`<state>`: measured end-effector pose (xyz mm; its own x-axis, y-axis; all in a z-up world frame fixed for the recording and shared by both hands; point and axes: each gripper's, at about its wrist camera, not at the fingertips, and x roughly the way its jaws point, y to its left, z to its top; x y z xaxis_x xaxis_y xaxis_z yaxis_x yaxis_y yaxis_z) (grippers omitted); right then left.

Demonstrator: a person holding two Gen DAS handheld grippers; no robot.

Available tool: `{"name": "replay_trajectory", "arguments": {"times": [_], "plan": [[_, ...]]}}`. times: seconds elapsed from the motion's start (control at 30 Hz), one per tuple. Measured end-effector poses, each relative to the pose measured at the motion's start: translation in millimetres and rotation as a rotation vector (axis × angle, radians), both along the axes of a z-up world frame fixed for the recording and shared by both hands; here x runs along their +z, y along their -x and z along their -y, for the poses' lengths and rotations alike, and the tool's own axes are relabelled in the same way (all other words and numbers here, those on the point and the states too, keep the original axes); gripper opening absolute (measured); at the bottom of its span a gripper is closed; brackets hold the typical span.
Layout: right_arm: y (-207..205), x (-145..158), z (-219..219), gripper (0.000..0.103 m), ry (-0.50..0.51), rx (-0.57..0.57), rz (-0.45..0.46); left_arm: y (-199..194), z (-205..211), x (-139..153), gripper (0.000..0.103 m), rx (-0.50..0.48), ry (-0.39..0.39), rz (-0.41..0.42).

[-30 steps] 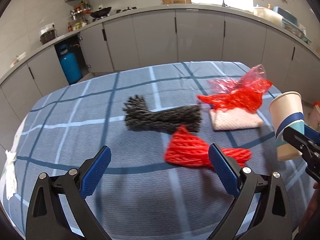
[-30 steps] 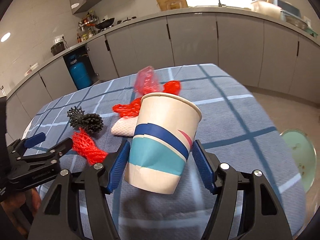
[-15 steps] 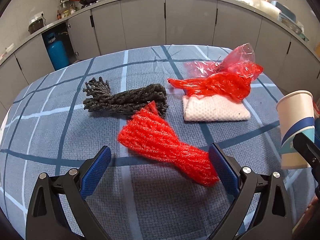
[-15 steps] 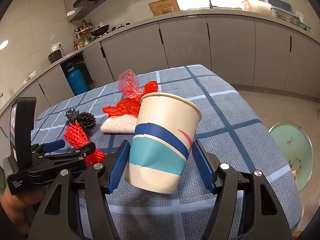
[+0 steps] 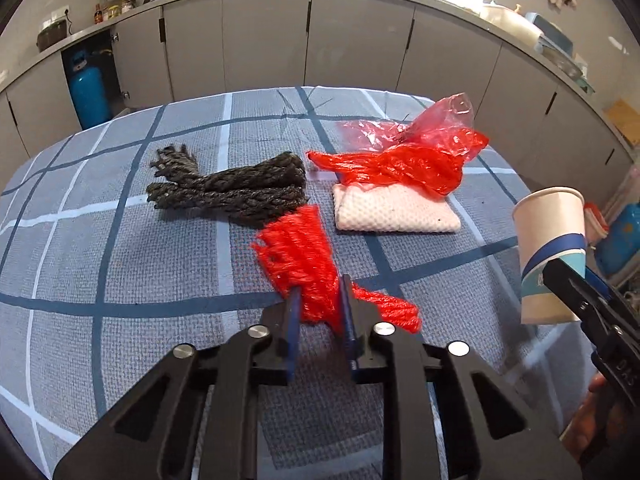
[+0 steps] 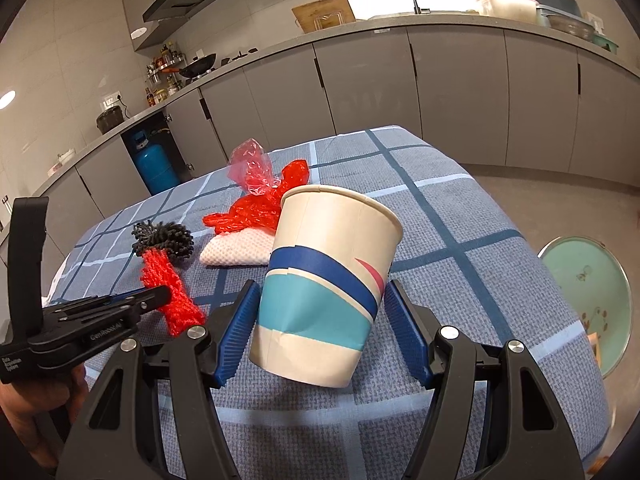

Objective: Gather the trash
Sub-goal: 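Carry the cup and red net over the green bin and release both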

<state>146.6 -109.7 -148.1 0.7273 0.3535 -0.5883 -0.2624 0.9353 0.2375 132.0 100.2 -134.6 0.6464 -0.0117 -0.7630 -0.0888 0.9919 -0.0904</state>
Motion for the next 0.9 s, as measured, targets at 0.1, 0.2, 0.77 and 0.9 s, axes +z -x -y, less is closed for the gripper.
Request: {"name": "replay_trajectory", "arguments": {"times": [0.1,0.2,0.77,0.9], "plan": [[3,3,-1,0.065,0.001,0.001,0.015,7,0,7,0.013,-0.012,-0.017,0.018],[4,8,-1,0.065,0.003,0.002,0.029,17,4,19,0.013,-0.024,-0.057,0.054],[11,29,34,0.065,-0.016,-0.059,0.071,21,36,77,0.012,-0.099,-0.173,0.233],[11,33,45,0.065,-0.018,-0.084,0.079,15,55,85,0.012,-0.148,-0.176,0.260]]}}
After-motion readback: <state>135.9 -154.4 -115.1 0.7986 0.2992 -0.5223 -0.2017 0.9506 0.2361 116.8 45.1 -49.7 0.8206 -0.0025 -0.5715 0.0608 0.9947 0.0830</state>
